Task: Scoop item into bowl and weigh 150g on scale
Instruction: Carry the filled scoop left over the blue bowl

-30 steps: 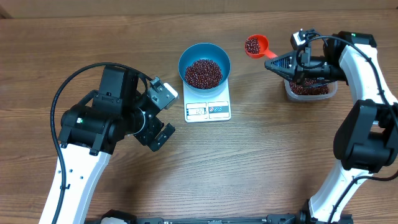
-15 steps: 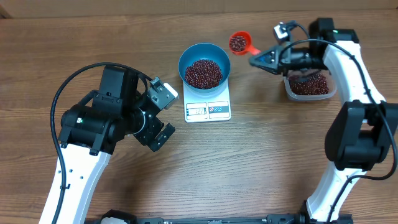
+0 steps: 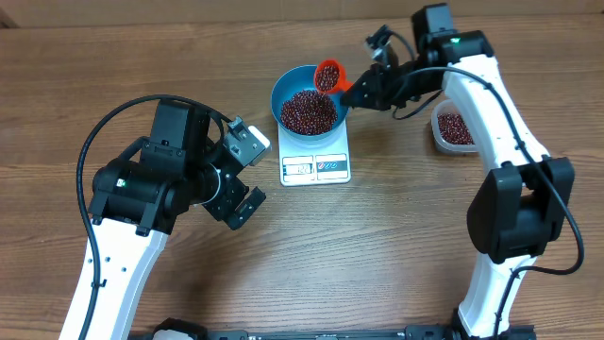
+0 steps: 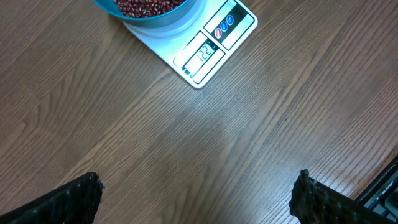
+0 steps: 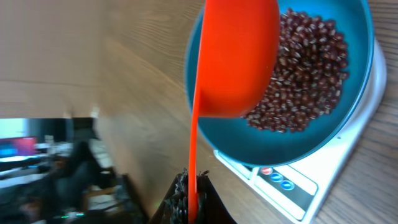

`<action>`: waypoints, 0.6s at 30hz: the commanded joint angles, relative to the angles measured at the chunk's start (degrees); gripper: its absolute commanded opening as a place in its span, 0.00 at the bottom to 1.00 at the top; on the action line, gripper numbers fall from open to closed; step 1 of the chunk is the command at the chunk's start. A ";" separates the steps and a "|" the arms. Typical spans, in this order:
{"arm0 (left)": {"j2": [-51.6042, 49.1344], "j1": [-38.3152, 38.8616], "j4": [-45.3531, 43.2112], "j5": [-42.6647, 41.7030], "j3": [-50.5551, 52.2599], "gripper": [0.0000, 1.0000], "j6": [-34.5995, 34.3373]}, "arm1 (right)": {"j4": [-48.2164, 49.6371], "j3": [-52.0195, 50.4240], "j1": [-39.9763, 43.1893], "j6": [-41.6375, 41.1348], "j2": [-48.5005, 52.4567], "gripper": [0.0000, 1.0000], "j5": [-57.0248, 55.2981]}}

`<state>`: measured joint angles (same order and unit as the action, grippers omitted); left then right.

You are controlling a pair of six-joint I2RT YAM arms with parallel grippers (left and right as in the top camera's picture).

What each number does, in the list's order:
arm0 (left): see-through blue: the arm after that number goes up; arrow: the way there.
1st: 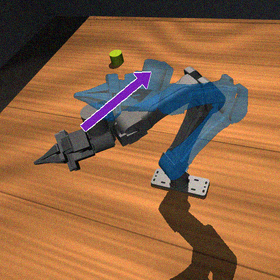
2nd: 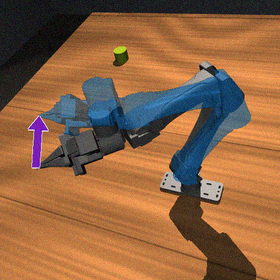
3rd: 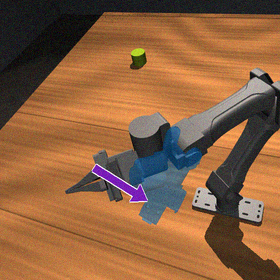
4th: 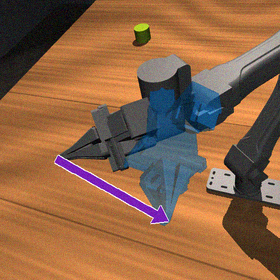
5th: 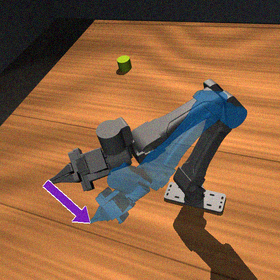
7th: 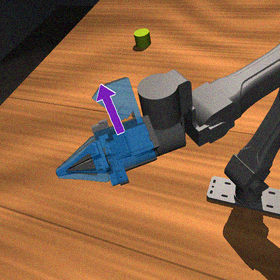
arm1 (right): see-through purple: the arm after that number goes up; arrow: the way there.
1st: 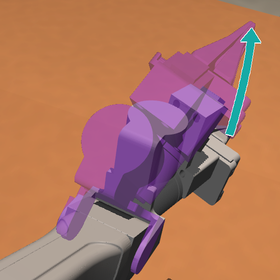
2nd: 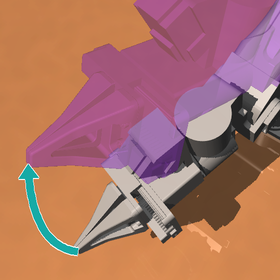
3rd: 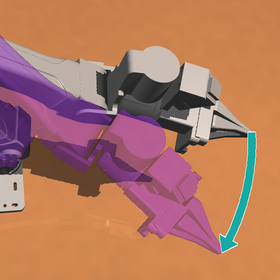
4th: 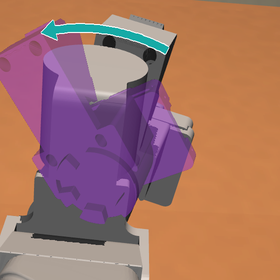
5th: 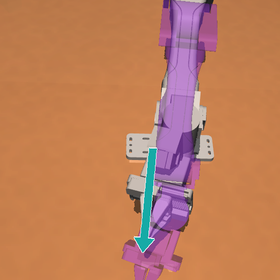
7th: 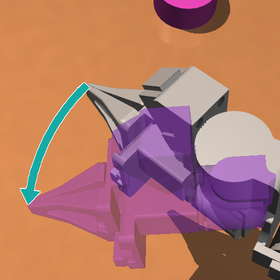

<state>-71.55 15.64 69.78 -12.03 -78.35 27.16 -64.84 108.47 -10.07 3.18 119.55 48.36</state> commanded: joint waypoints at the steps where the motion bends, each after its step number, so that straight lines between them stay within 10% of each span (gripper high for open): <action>1: -0.37 -0.24 -0.15 -1.11 -0.02 1.00 -0.59 | 0.83 1.99 -2.51 -0.20 -0.11 0.04 -9.84; 18: -0.35 -0.24 -0.15 -1.11 -0.02 1.00 -0.57 | 1.60 2.21 -10.45 -0.15 -1.90 0.04 -32.81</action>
<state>-71.55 15.64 69.78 -12.03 -78.35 27.16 -63.72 108.49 -19.92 3.01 119.55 21.19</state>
